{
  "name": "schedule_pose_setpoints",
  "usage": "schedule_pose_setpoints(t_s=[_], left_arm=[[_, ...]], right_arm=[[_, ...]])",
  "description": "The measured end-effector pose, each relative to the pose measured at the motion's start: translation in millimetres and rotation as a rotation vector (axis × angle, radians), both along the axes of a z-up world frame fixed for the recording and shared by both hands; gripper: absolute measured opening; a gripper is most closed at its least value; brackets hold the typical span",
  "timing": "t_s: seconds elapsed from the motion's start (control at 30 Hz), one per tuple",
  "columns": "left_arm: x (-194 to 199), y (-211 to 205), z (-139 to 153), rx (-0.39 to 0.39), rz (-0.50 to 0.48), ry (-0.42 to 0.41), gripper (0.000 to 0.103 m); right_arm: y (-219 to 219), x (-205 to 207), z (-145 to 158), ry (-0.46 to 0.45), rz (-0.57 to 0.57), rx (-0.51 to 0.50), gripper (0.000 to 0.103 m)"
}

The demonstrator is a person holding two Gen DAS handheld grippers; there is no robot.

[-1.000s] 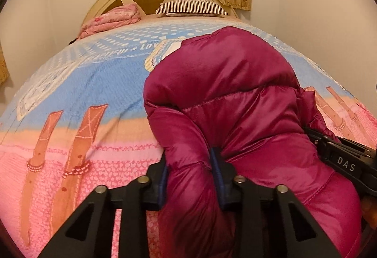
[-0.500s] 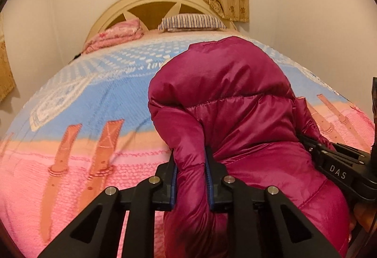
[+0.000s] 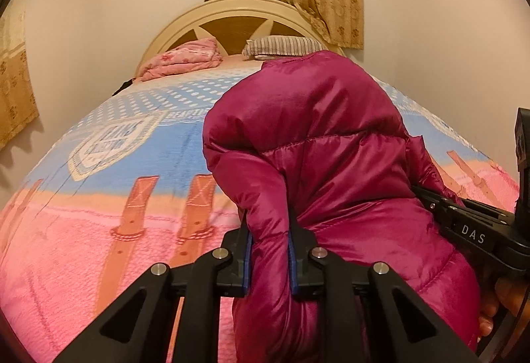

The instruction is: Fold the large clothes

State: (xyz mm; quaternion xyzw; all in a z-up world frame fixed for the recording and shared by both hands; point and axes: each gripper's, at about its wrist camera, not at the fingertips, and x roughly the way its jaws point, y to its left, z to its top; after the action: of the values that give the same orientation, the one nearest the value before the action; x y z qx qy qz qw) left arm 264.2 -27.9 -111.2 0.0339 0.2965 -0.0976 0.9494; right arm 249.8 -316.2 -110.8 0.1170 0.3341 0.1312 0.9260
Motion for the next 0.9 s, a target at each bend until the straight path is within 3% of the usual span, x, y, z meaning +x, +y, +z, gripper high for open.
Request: schedule_pose_setpoints(t_s=[0.33,0.9], left_arm=[[-11,48,16,-0.029,0.066,-0.019,0.016],[-24,120,19,-0.052,0.181,-0.022,0.015]], right_arm=[[41,3,15,-0.018,0.077,0.008,0.019],[117,12,23,-0.032,0.213,-0.009,0.019]])
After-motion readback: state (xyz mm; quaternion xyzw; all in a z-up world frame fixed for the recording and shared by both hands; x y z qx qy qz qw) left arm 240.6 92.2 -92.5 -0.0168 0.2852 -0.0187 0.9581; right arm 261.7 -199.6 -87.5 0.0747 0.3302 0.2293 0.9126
